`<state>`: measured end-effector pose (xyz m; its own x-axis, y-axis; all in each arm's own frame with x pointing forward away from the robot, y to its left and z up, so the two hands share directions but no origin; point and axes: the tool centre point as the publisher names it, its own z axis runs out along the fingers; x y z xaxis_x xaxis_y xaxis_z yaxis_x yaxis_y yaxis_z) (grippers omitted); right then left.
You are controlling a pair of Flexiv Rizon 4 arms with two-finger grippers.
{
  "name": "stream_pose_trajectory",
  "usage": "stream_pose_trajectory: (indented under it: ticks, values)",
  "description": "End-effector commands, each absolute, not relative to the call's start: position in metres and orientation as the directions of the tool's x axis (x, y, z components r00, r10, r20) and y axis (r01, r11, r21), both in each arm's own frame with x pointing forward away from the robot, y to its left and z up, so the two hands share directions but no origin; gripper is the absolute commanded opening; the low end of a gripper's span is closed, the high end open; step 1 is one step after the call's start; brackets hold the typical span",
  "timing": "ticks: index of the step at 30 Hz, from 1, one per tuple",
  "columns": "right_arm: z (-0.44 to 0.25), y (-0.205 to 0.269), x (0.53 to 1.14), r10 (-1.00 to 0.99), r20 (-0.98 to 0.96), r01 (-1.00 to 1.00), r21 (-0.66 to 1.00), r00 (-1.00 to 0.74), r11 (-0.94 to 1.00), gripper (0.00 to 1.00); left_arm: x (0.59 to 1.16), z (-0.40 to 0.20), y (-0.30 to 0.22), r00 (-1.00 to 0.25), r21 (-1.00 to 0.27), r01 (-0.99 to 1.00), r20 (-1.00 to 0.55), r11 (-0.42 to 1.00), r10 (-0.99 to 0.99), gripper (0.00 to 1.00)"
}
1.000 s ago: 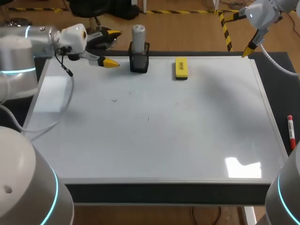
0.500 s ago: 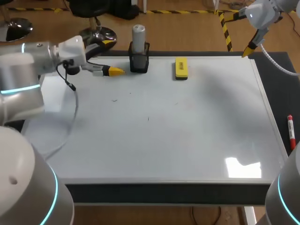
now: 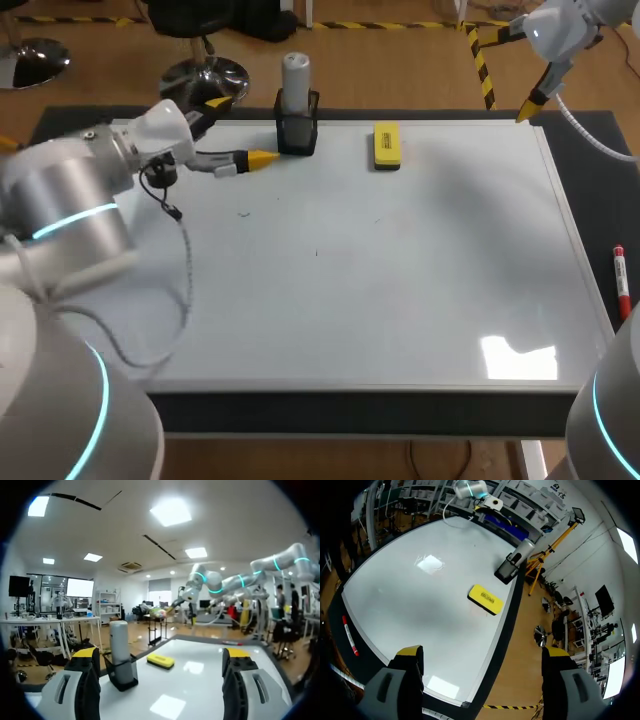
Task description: Pick up the inspection probe, press it on each red-marked spot on the whiteboard one by one, put down the probe, pick up the eraser, and wipe off all the red marks.
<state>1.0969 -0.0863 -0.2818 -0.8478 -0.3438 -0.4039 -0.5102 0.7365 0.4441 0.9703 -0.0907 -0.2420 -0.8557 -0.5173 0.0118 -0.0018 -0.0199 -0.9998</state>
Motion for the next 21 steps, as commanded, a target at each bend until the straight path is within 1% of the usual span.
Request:
stream_pose_trajectory:
  ticks: [1,8,21]
  values:
    - [-0.2810,-0.0867,1.0980,-0.348,-0.400,-0.511,0.442,-0.848,0.737,1.00,0.9705,-0.2398,-0.0932,-0.561,-1.000,0.002,0.016,-0.021,-0.828,1.00]
    - [-0.2810,-0.0867,1.0980,-0.348,-0.400,-0.511,0.442,-0.848,0.737,1.00,0.9732,-0.2363,-0.0915,-0.587,-1.000,0.010,0.004,-0.012,-0.809,1.00]
    - [-0.2810,-0.0867,1.0980,-0.348,-0.400,-0.511,0.442,-0.848,0.737,1.00,0.9738,-0.2308,-0.0895,-0.600,-0.999,0.032,0.000,-0.023,-0.800,1.00]
